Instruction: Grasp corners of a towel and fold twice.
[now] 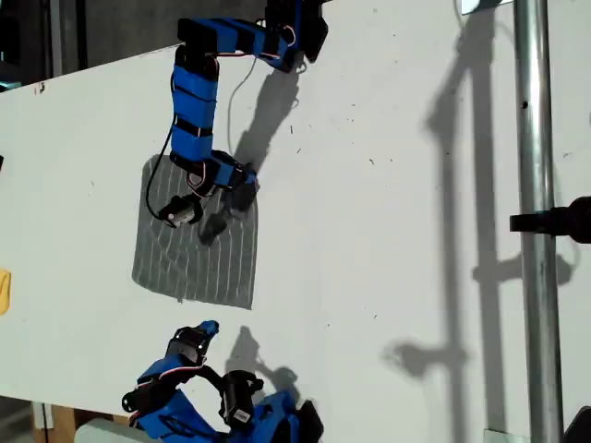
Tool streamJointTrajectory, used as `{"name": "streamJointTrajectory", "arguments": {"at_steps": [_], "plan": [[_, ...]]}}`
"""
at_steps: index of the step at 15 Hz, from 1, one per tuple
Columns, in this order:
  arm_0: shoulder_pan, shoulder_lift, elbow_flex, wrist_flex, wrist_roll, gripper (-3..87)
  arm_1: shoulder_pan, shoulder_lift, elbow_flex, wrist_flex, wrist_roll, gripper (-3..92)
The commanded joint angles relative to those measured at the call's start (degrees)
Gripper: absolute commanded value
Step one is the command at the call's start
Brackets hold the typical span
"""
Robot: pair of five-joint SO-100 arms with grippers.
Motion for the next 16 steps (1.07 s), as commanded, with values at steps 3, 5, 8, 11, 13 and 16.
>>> {"name": "streamJointTrajectory", "arguments": {"at_steps": [3, 5, 8, 11, 13, 16], "plan": [[-1.7, -3.6, -5.8, 0.3, 6.1, 34.9, -0.4, 0.0, 0.3, -0.4, -0.1, -0.2], [-2.9, -3.3, -6.2, 0.1, 8.0, 34.6, -0.4, 0.0, 0.3, -0.5, -0.1, -0.2], [-4.2, -3.9, 1.8, -6.2, 8.3, 31.9, -0.4, 0.0, 0.3, -0.5, -0.1, -0.2], [-4.4, -8.8, 10.3, -16.3, 6.9, 31.1, -0.5, 0.0, 0.2, -0.5, -0.3, -0.2], [-4.6, -15.4, 12.0, -20.4, 6.0, 30.6, -0.6, 0.0, 0.2, -0.5, -0.3, -0.2], [-4.7, -22.9, 12.0, -22.9, 4.1, 30.6, -0.8, 0.0, 0.2, -0.5, -0.4, -0.2]]}}
